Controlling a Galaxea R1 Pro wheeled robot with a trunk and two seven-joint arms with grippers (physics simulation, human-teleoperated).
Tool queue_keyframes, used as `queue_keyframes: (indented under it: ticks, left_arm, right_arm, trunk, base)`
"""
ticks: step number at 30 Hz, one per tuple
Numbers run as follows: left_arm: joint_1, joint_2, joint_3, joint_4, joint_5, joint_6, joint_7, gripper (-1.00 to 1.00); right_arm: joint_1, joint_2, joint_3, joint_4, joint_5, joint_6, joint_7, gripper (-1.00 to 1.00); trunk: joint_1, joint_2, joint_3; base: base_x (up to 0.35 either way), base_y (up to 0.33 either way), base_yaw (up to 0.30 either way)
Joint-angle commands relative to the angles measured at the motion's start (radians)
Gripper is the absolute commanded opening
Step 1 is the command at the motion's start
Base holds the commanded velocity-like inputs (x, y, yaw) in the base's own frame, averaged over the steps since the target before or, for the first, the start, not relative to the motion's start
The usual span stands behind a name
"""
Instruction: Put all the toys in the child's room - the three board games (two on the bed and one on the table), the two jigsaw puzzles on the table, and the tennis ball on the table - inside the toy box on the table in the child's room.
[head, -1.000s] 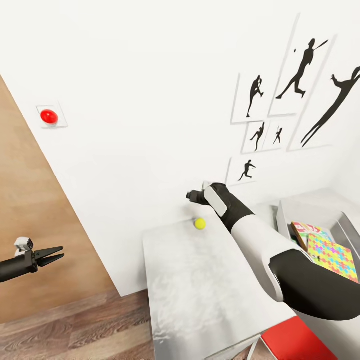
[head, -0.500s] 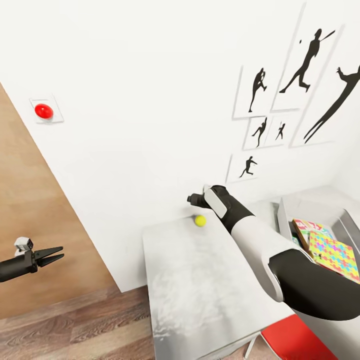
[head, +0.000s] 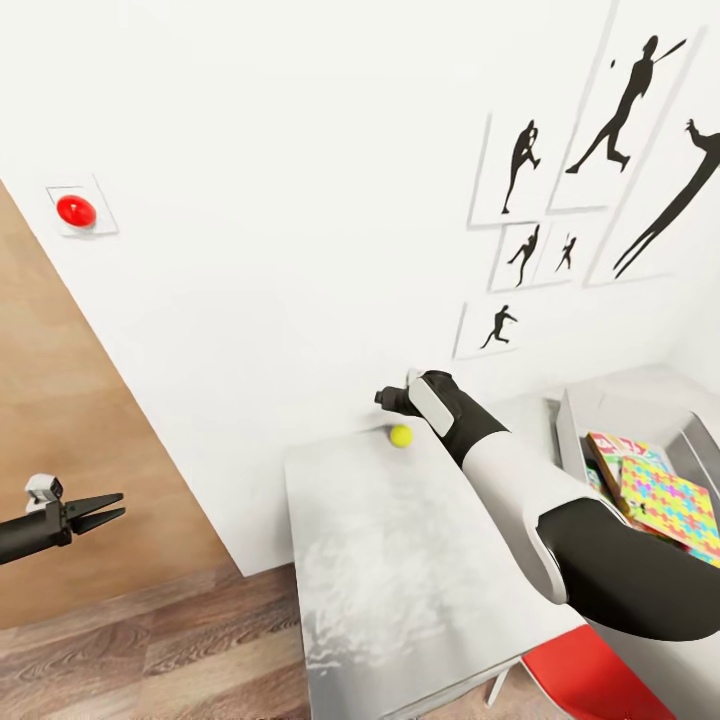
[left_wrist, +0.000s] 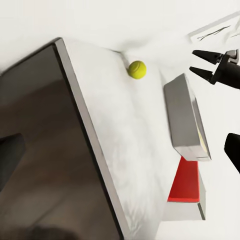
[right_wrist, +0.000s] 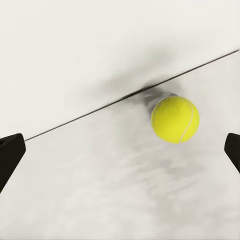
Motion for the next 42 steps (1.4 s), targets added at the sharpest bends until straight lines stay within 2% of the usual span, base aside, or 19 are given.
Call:
queue_keyframes:
  ticks: [1,23,28,31,33,42]
  left_arm:
    - [-0.001,0.001,-0.008,-0.001,0.006,0.011,-0.004,1.00]
    - [-0.001,0.002,-0.018,-0.001,0.006,0.017,-0.004,1.00]
    - [-0.001,0.001,-0.019,-0.001,0.006,0.017,-0.004,1.00]
    - [0.001,-0.015,-0.020,-0.002,0.005,0.011,0.003,1.00]
    - [0.001,-0.015,-0.020,-0.002,0.005,0.011,0.002,1.00]
    - [0.001,-0.023,-0.021,-0.002,0.005,0.011,0.001,1.00]
  right_arm:
    - [-0.001,0.000,0.004,-0.001,-0.009,0.001,-0.009,1.00]
    - [-0.001,0.000,0.006,-0.004,-0.004,-0.007,-0.009,1.00]
    - [-0.001,0.000,0.006,-0.007,-0.003,-0.031,-0.009,1.00]
    - [0.008,0.000,0.003,0.010,-0.003,-0.048,-0.026,1.00]
    - [0.008,0.000,0.003,0.021,-0.003,-0.055,-0.036,1.00]
    - [0.055,0.000,-0.003,0.051,-0.014,-0.037,-0.033,1.00]
  trunk:
    - [0.001,-0.002,-0.004]
    - [0.001,-0.002,-0.039]
    - [0.001,-0.002,-0.042]
    - [0.001,-0.002,-0.042]
    - [0.001,-0.002,-0.042]
    - [0.001,-0.002,-0.042]
  base:
    - [0.000,0.000,0.000]
    - [0.000,0.000,0.000]
    - [0.000,0.000,0.000]
    - [0.000,0.000,0.000]
    - [0.000,0.000,0.000]
    - [0.000,0.000,0.000]
